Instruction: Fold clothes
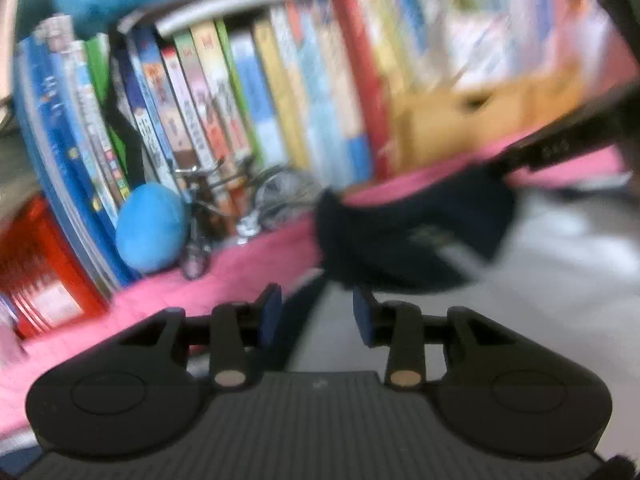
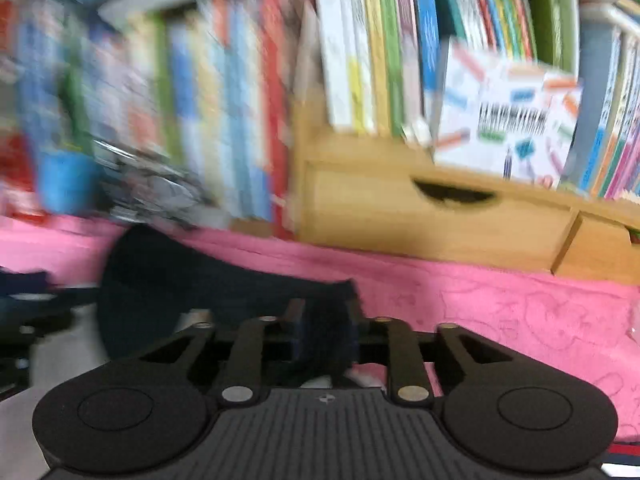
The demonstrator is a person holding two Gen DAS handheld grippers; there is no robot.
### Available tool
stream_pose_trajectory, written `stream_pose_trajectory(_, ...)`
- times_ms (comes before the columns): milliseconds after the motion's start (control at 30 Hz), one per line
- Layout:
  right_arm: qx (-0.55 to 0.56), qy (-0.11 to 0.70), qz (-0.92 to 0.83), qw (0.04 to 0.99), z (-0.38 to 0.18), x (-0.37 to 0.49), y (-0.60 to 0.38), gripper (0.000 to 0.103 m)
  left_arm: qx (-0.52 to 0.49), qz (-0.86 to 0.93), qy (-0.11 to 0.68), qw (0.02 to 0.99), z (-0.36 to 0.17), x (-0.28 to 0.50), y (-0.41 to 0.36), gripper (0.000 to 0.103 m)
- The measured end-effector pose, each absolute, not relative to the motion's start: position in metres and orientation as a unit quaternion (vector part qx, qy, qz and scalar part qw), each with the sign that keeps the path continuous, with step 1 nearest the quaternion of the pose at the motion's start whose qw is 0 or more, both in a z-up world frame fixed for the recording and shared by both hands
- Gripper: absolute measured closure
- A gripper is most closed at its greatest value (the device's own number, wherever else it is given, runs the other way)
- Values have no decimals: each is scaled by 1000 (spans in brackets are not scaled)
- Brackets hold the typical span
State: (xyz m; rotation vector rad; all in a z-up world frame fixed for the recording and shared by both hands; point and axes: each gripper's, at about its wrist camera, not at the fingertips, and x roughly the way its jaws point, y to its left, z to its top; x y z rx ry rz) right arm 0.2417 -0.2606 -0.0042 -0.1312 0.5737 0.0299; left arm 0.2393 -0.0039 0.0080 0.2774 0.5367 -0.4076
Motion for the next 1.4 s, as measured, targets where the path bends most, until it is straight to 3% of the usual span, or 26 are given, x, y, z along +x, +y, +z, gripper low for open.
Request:
stream_pose_trajectory(33, -61, 274, 20, 960, 3, 230, -264, 57, 122, -212, 262, 934, 13, 222, 5, 65)
stream_pose_trajectory(300, -52, 198, 32, 978, 68, 106, -289, 49, 86, -196, 252, 944, 33, 103, 52, 60)
stream_pose_trajectory(600, -64, 122, 13, 990, 126, -82, -285, 27, 21, -190, 226, 955, 55, -33, 70, 49)
stream_pose_trajectory(833, -89, 170, 77, 978, 31, -183, -215, 21, 58, -216, 250, 942, 24, -99, 53, 44)
stream_pose_trajectory(1000, -59, 190, 76, 977, -40, -158, -157, 21, 58, -157, 247, 955, -11, -82, 38, 42)
stream_pose_trajectory(1133, -115, 154, 75, 978, -76, -142, -122, 19, 94, -120, 203, 967, -23, -81, 35, 30)
stream_pose_trajectory(1267, -132, 90, 19, 987, -95, -147, -131, 12, 86, -101, 188, 973, -28, -84, 51, 25)
stream_pose_trajectory(1400, -60, 99, -80, 990, -105, -152, -195, 1, 85, -68, 180, 978, -29, -91, 68, 23)
